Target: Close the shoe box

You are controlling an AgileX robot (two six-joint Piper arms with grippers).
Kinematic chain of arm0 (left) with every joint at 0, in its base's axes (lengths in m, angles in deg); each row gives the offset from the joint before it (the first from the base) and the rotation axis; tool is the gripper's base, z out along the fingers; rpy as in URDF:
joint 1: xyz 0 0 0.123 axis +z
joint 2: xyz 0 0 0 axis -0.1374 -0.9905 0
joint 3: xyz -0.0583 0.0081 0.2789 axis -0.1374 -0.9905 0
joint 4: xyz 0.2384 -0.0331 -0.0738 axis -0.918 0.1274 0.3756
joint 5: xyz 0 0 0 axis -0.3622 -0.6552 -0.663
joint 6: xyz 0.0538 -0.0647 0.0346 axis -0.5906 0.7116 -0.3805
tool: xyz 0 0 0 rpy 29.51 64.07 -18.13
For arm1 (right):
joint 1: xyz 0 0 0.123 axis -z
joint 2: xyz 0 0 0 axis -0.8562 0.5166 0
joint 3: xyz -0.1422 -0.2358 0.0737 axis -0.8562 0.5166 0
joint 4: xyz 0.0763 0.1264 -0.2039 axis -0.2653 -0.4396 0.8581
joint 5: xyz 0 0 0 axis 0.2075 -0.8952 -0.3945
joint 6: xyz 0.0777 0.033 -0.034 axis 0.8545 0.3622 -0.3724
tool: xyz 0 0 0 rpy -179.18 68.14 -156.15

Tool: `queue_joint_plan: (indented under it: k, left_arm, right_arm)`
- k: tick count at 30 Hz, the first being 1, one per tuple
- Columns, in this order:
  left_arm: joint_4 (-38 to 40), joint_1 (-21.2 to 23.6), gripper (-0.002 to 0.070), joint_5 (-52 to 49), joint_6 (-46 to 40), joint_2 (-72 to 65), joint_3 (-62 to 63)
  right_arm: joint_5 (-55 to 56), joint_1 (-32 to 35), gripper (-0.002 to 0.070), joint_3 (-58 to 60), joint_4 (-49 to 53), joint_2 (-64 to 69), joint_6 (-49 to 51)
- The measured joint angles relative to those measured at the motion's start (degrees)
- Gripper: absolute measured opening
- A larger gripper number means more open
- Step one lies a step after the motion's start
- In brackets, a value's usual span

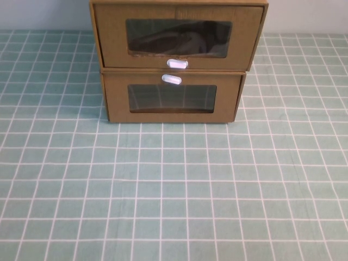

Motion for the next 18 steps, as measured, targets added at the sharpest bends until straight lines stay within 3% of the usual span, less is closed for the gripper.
queue_joint_plan:
  k: [6,11,18]
  left_arm:
    - [0.2,0.0,-0.0005,0.4,-0.1,11.0,-10.9]
    - [1.4,0.0,-0.0005,3.5,-0.1,12.6,-17.8]
    - [0.7,0.0,-0.0005,3.9,-0.1,12.6,-18.3]
  right_arm:
    - [14.0,0.0,-0.0011,11.9,-1.0,-0.4,-0.9]
    - [23.3,0.0,-0.0011,18.5,-4.5,-0.4,-0.9]
    - [25.5,0.0,-0.0011,22.7,-5.3,-0.4,-1.0]
